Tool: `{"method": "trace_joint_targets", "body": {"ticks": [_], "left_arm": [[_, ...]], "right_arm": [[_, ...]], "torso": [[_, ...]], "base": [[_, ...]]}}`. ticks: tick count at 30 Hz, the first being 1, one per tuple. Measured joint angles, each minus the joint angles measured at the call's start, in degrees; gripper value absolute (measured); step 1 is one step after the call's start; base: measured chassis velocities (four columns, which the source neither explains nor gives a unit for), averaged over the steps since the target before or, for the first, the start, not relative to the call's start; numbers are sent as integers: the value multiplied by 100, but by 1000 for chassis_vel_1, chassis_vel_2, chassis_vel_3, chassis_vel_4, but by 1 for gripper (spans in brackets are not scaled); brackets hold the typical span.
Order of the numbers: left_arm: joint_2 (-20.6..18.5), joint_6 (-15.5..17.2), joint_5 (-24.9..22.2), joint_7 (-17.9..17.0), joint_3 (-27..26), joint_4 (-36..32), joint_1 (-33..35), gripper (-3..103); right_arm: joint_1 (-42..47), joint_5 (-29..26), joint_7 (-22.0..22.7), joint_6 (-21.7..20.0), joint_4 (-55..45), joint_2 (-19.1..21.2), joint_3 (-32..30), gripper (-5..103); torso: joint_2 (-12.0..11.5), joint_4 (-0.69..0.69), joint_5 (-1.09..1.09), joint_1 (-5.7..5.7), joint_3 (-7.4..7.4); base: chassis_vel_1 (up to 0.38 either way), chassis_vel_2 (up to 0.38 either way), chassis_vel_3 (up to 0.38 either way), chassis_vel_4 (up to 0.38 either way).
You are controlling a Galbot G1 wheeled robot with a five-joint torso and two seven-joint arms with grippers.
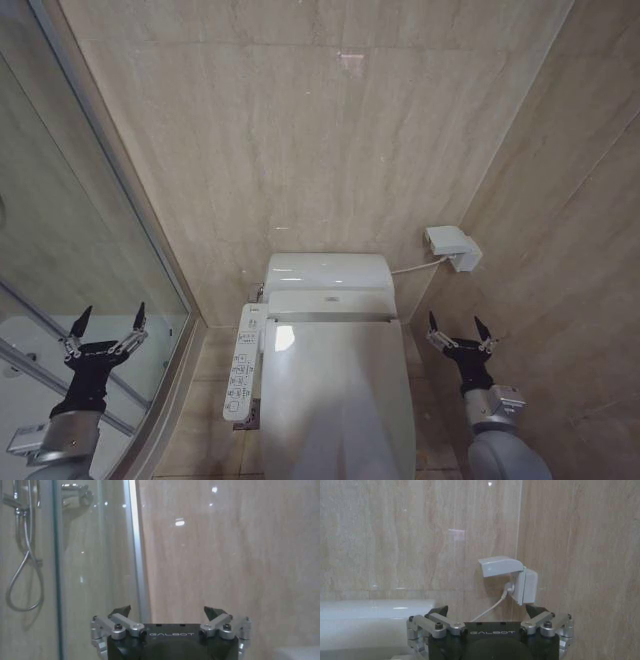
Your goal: Open the toilet lid, clean the toilet bowl with a toilet brush, close the toilet lid, and flush.
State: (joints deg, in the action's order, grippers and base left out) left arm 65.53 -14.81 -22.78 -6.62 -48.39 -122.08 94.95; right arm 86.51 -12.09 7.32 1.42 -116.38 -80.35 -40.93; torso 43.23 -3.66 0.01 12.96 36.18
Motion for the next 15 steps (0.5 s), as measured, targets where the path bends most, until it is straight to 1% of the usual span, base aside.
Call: {"method": "trace_joint_targets", "body": {"ticks": [1,2,3,6,7,9,10,11,12,15], "left_arm": [[0,0,0,0,0,0,0,80],[17,12,-20,11,6,-154,94,80],[40,24,-26,12,38,-281,169,100],[102,24,-27,0,173,-499,330,100],[128,60,-25,-54,261,-585,375,100],[113,287,-37,-243,572,-694,376,100],[113,287,-37,-243,572,-694,376,100],[84,437,-39,-358,726,-697,341,100],[68,494,-38,-409,788,-672,310,100],[29,481,-39,-414,751,-548,287,100]], "right_arm": [[0,0,0,0,0,0,0,100],[-1,0,0,0,0,0,0,100],[0,0,0,0,0,0,0,100],[0,0,1,0,0,0,-1,100],[-1,0,1,0,0,0,-1,100],[-1,0,0,0,0,0,0,100],[-1,0,0,0,0,0,0,100],[0,0,1,0,0,0,-1,100],[-1,0,0,0,0,0,0,100],[-1,0,1,0,0,0,-1,100]], "torso": [[0,0,0,0,0],[0,-2,-1,0,0],[0,-1,0,0,0],[0,-1,0,0,0],[0,1,-1,0,0],[0,1,0,0,0],[0,1,0,0,0],[0,-2,-2,0,0],[-1,-3,-1,0,0],[-1,-2,-2,0,1]], "base": [[0,0,0,0],[0,0,0,0],[0,0,0,0],[0,0,0,0],[0,0,0,0],[0,0,0,0],[0,0,0,0],[0,0,0,0],[0,0,0,0],[0,0,0,0]]}}
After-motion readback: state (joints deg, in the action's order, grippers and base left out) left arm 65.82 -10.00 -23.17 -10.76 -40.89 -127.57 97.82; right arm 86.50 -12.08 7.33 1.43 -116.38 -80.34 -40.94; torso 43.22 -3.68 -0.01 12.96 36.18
